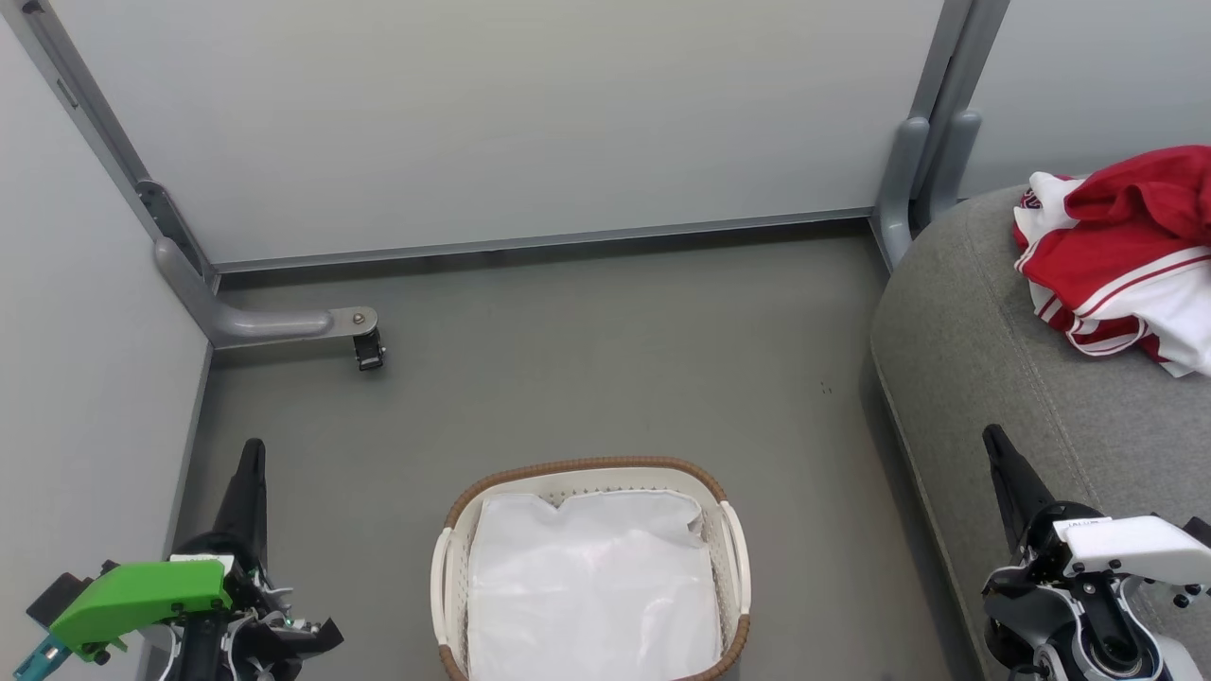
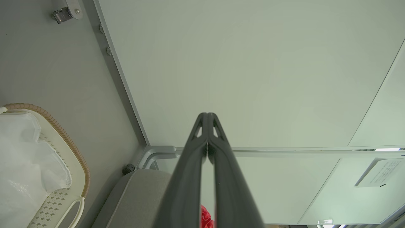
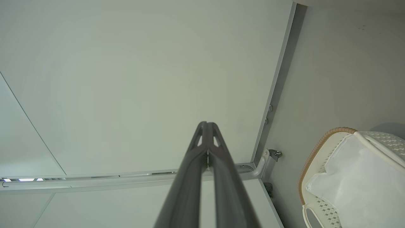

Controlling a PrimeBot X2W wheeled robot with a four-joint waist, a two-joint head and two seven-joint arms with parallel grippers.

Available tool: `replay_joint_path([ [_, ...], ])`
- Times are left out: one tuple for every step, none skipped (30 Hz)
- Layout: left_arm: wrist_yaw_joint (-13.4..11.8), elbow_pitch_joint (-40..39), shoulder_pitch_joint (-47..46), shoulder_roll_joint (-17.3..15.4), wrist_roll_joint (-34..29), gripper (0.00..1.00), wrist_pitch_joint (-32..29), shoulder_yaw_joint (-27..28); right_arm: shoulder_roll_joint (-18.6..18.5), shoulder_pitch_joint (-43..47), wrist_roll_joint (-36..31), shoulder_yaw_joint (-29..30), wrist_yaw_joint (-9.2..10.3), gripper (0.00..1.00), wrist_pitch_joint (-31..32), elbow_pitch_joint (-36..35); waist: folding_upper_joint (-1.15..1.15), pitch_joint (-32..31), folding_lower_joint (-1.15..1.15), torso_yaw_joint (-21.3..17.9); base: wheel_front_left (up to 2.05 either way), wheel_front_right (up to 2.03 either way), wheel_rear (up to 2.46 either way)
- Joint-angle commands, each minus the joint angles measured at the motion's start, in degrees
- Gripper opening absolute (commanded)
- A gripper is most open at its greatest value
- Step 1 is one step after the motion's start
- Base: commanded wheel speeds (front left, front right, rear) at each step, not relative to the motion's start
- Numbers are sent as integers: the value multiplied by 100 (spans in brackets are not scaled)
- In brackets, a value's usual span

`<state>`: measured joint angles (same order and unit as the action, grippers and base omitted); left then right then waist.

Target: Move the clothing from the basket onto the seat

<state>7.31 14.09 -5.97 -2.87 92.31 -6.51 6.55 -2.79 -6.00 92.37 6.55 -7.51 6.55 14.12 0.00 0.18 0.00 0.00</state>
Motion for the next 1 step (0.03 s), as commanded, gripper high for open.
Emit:
replay_joint_path([
  [38, -12, -57, 1, 20, 0, -24, 11, -23, -43, 2, 13, 4, 0, 21, -22, 0, 0, 0, 0, 0, 0, 0],
])
